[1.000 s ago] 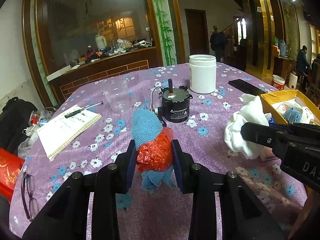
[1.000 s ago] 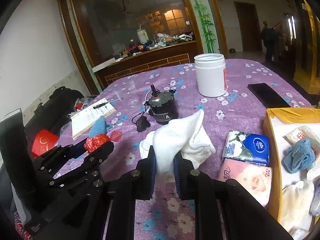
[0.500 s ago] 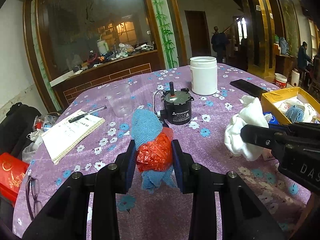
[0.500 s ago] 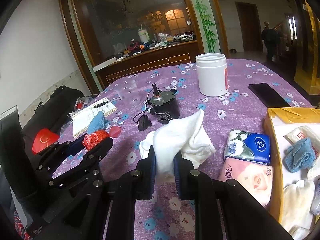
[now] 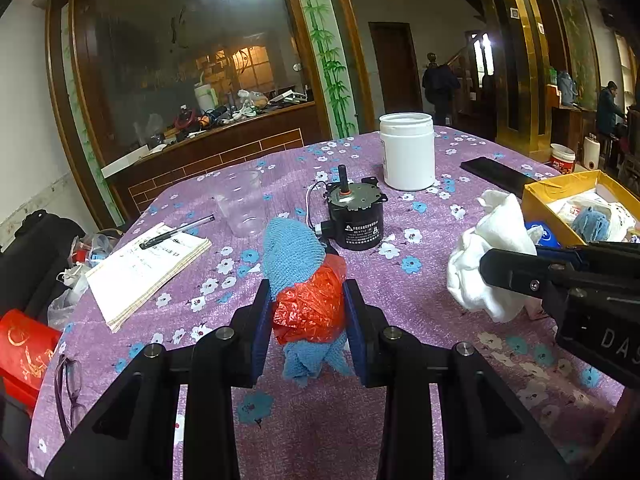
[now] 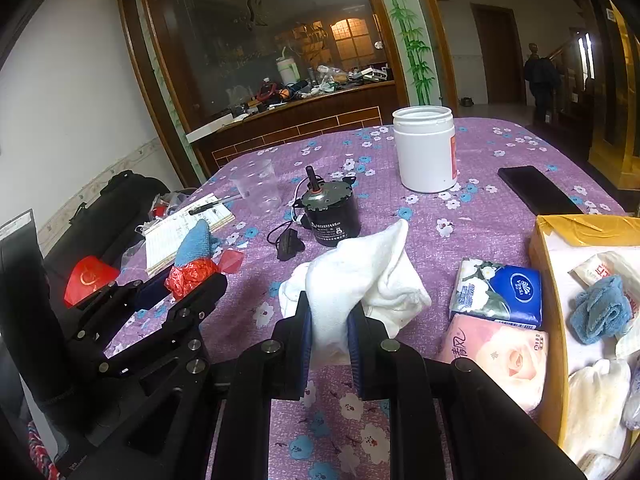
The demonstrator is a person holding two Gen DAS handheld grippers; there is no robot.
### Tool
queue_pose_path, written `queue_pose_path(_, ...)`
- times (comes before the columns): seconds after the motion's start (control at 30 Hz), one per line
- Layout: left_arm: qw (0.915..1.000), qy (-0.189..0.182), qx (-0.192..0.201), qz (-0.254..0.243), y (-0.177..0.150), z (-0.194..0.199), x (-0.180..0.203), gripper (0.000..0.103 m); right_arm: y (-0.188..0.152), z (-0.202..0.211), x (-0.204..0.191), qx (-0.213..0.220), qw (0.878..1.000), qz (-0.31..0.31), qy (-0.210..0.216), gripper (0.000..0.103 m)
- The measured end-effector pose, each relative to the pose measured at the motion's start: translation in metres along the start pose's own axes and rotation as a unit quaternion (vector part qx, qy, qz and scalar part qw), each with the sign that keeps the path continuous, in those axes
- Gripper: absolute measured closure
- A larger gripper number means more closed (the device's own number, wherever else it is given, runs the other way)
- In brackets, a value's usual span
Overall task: Organize soft objects
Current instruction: 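Hold the blue cloth and white cloth above the table with both tools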
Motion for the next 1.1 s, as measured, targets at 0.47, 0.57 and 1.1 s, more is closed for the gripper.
queue_pose_path(0.47, 1.0, 0.003, 0.001, -0.004, 0.0004, 0.0009, 0.0008, 0.072, 0.0012, 0.0016, -0.002, 0.002, 1.0, 0.002, 0.002, 0.086)
queue_pose_path(0.57, 1.0, 0.003, 0.001, -0.004, 0.0002, 0.001, 0.0017, 0.072, 0.0014, 0.0023, -0.0021, 0.003, 1.0, 0.001, 0.003, 0.086)
queue_pose_path(1.1, 1.0, 0.004, 0.002, -0.005, 0.0003, 0.0008, 0.0019, 0.072, 0.0009, 0.0031, -0.005, 0.004, 1.0, 0.004, 0.007, 0.085)
Point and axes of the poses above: each gripper's, at about its wrist camera, not at the fingertips, and z roughly against the way its jaws point, x to its right, y to its top, the point moved 1 cm from there along -z, roughly the way its jaws point, and after that the axes turned 5 degrees about -y, right-handed, at the moved point
